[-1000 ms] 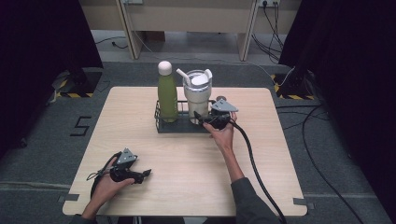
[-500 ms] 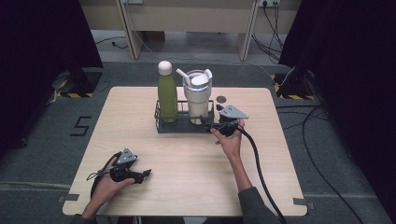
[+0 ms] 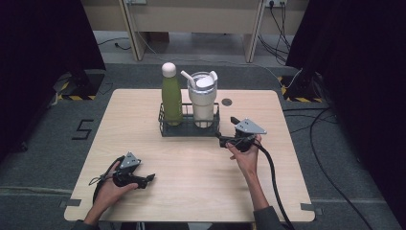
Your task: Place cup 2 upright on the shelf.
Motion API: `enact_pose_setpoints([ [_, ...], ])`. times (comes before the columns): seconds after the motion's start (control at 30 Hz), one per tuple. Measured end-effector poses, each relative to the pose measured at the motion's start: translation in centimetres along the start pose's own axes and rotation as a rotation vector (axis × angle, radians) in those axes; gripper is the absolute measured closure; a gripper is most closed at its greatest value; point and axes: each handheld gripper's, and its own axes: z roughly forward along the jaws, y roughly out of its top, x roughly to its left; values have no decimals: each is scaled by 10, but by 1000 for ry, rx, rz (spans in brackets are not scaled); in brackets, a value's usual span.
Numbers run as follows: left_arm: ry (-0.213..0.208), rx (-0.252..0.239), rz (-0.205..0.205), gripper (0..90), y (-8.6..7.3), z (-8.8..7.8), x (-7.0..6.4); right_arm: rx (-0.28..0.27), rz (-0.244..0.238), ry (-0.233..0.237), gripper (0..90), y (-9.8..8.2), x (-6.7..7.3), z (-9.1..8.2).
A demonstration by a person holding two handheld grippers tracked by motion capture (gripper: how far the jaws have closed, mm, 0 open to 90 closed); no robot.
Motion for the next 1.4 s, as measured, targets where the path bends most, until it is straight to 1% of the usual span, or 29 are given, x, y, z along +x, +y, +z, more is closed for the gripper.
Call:
enact_pose_setpoints([
  [0.07, 0, 0, 0, 129, 0, 0, 0, 9, -6, -1, 151, -1, 0, -2],
  [0.13, 0, 0, 0, 129, 0, 0, 0, 25, -8, 3, 152, -4, 0, -9],
  [0.37, 1, 0, -1, 130, 0, 0, 0, 29, -10, 7, 151, -8, 4, -25],
  [0.53, 1, 0, 1, 130, 0, 0, 0, 36, -13, 7, 152, -12, 5, -31],
  [0.83, 2, -1, 1, 130, 0, 0, 0, 50, 5, 8, 153, -23, 5, -51],
  [0.87, 2, -1, 1, 130, 0, 0, 0, 50, 5, 8, 153, -23, 5, -51],
  [1.03, 2, 0, -1, 130, 0, 0, 0, 80, 13, 22, 152, -32, 8, -58],
  [1.13, 2, 0, -1, 130, 0, 0, 0, 87, 13, 24, 152, -35, 9, -60],
  [1.2, 2, -1, -1, 130, 0, 0, 0, 105, 22, 26, 153, -40, 9, -63],
  [1.3, 2, 0, -1, 130, 0, 0, 0, 118, 19, 29, 154, -43, 10, -65],
  [1.37, 2, 0, -1, 130, 0, 0, 0, 135, 31, 39, 155, -47, 12, -68],
  [1.4, 2, 0, -1, 130, 0, 0, 0, 135, 31, 39, 155, -47, 12, -68],
])
